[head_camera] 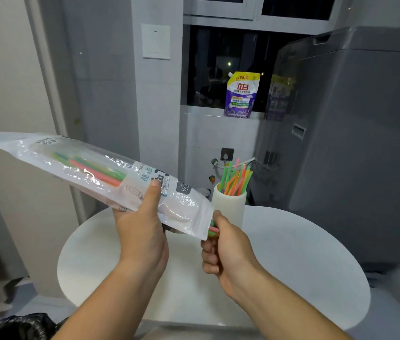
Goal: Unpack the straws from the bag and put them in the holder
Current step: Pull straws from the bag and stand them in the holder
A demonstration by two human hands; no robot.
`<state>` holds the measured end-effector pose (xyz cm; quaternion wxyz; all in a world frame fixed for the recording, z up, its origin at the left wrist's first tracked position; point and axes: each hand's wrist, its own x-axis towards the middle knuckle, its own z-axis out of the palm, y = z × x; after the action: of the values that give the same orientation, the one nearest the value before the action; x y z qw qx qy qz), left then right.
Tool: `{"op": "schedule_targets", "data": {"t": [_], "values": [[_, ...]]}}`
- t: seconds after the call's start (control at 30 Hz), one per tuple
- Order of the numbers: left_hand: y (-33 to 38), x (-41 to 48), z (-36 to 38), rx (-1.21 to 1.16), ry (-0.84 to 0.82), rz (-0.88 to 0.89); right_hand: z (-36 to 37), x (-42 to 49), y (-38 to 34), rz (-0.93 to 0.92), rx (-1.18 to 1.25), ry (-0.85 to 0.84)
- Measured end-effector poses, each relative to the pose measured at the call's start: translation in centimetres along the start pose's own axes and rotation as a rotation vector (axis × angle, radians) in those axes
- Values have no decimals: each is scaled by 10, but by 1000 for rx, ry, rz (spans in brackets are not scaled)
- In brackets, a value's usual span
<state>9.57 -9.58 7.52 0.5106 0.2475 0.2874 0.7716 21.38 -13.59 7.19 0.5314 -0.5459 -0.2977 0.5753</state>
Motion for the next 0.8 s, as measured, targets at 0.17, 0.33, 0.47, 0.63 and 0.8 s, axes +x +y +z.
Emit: {"op": "schedule_targets", "data": {"t": [0.17,0.33,0.47,0.63,0.8], "values": [[-1,5,-4,-43,59,-105,-6,9,-2,-151,10,61],[-6,3,-8,-113,64,-345,-14,14,-6,-357,-165,132],[-12,3,-7,-121,73,-357,-15,13,-7,-398,-224,88],[-13,9,-12,-129,72,-337,-26,25,-8,-516,-380,113],[-17,14,-17,-125,64,-337,-36,26,-15,-648,-463,136]]}}
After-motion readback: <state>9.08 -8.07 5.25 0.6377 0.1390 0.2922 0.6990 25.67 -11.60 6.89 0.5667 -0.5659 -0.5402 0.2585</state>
